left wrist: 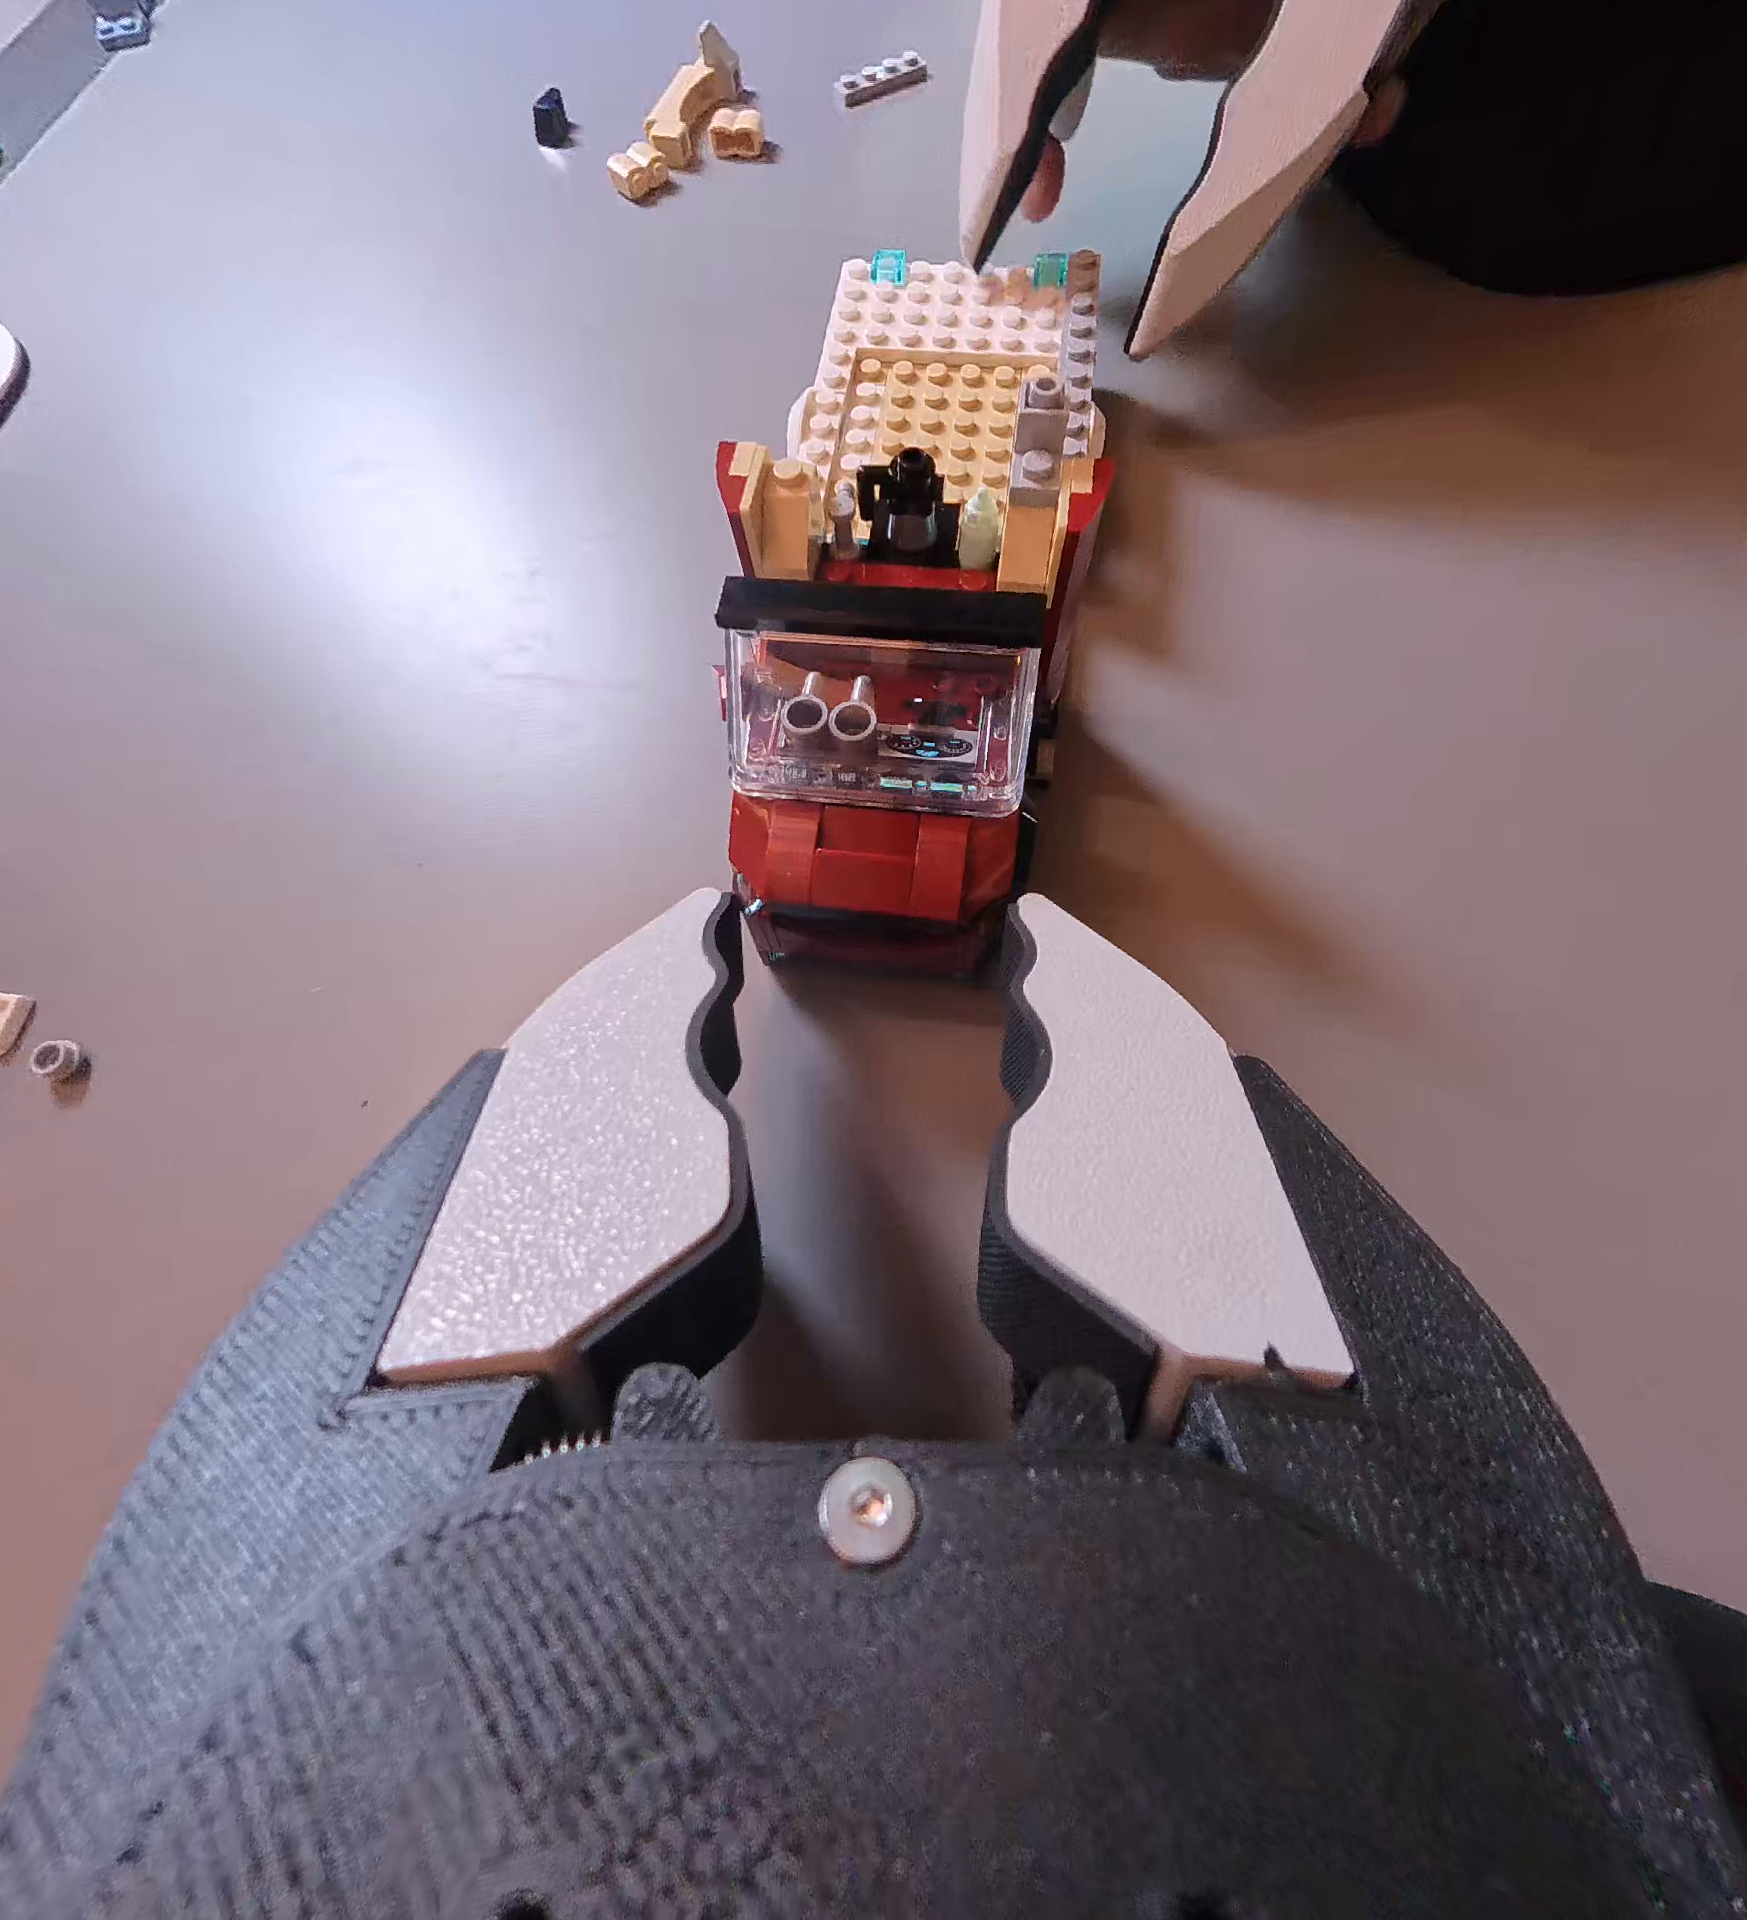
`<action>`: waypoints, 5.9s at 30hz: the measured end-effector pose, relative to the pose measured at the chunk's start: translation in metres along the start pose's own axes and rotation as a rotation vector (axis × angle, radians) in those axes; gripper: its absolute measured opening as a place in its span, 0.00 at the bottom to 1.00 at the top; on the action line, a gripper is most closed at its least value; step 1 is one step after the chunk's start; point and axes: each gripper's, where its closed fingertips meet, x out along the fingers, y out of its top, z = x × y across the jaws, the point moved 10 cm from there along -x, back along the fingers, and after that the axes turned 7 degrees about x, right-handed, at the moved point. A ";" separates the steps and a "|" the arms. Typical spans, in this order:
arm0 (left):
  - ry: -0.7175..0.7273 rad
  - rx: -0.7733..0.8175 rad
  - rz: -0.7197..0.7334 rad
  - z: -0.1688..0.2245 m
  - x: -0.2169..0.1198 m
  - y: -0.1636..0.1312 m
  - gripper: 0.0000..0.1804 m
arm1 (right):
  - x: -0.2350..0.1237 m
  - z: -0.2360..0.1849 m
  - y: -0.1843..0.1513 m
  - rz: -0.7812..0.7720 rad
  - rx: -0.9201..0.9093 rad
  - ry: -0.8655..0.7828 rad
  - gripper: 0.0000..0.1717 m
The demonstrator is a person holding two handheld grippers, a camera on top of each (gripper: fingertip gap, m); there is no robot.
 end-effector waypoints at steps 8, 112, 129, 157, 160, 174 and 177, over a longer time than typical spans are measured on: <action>0.116 -0.025 0.036 -0.014 -0.007 -0.008 0.20 | 0.007 0.007 -0.003 0.067 0.019 -0.041 0.14; 0.846 0.062 0.256 -0.060 -0.095 -0.011 0.16 | -0.025 0.062 0.019 0.438 0.247 -0.287 0.11; 0.731 0.018 0.354 -0.084 -0.061 0.005 0.14 | 0.128 0.164 0.278 0.359 0.118 -0.721 0.39; 0.511 -0.045 0.307 -0.228 -0.032 0.149 0.16 | 0.047 0.214 0.191 0.688 0.483 -0.610 0.09; 0.498 0.042 0.298 -0.224 -0.011 0.166 0.10 | 0.031 0.225 0.172 0.715 0.543 -0.682 0.14; 0.438 0.116 0.272 -0.226 0.003 0.204 0.05 | 0.047 0.253 0.154 0.692 0.581 -0.703 0.09; 0.596 0.222 0.044 -0.235 0.004 0.195 0.03 | 0.048 0.252 0.149 0.704 0.594 -0.696 0.07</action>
